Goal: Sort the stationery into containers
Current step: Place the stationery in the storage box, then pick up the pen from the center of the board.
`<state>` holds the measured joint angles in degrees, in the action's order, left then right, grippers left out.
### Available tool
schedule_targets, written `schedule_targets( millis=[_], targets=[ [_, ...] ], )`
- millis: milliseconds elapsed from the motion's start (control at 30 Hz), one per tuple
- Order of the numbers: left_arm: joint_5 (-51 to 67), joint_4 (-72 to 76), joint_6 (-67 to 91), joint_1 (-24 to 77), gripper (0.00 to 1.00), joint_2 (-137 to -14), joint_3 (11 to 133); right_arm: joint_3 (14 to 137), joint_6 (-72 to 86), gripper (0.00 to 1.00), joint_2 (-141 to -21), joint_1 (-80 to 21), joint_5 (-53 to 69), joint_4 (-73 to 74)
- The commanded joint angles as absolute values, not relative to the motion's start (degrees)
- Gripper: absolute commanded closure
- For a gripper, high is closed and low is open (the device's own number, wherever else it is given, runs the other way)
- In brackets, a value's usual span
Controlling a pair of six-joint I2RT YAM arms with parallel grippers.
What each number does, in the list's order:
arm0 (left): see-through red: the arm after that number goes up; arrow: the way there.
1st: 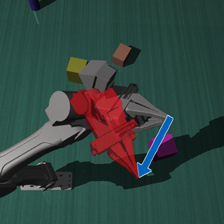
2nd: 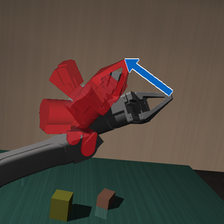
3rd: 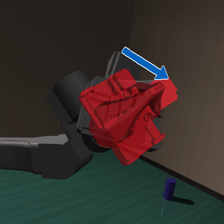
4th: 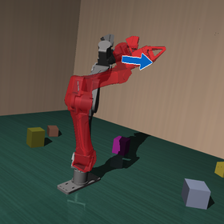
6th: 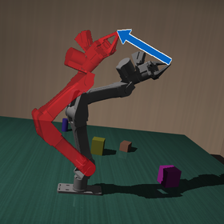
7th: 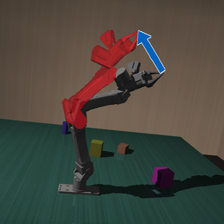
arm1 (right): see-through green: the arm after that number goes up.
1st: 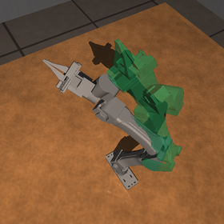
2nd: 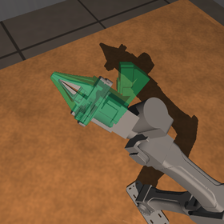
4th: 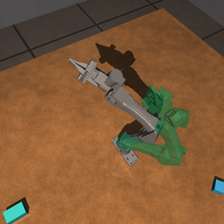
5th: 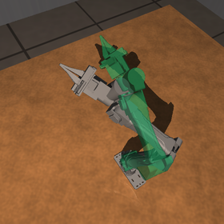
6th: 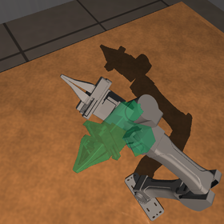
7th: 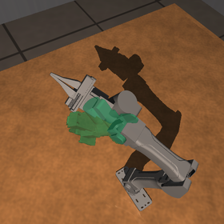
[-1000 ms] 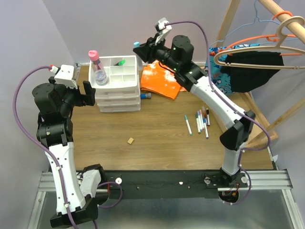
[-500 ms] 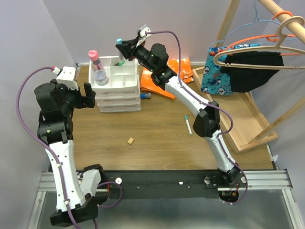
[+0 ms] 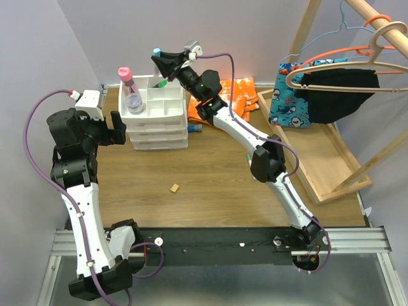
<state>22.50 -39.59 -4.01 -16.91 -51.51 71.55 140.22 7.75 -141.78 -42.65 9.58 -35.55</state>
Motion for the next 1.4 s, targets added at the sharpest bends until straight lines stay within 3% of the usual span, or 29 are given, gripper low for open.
schedule_targets(
  millis=[0, 433, 800, 1133, 1233, 1367],
  targets=[
    [22.3, -40.8, -3.8, -18.3, 0.01, -51.3, 71.3, 143.4, 5.7, 0.66, -147.6, -43.3, 7.5, -39.0],
    [23.6, -40.2, -3.1, -20.2, 0.01, -51.6, 70.5, 139.2, 4.3, 0.65, -147.6, -43.2, 8.4, -37.6],
    [24.9, -38.1, -1.6, -20.4, 0.01, -51.6, 69.4, 131.8, 2.9, 0.42, -141.9, -43.2, 9.3, -37.2],
    [26.5, -35.2, -2.4, -20.4, 0.01, -51.0, 68.9, 119.8, 2.3, 0.37, -127.8, -43.2, 5.9, -36.0],
    [27.7, -34.7, -3.8, -20.3, 0.01, -50.7, 69.8, 115.9, 3.4, 0.37, -120.1, -43.3, -1.5, -26.9],
    [29.1, -32.5, -5.7, -19.1, 0.01, -49.8, 68.6, 113.1, 8.8, 0.34, -113.3, -43.2, -9.3, 2.7]
  ],
)
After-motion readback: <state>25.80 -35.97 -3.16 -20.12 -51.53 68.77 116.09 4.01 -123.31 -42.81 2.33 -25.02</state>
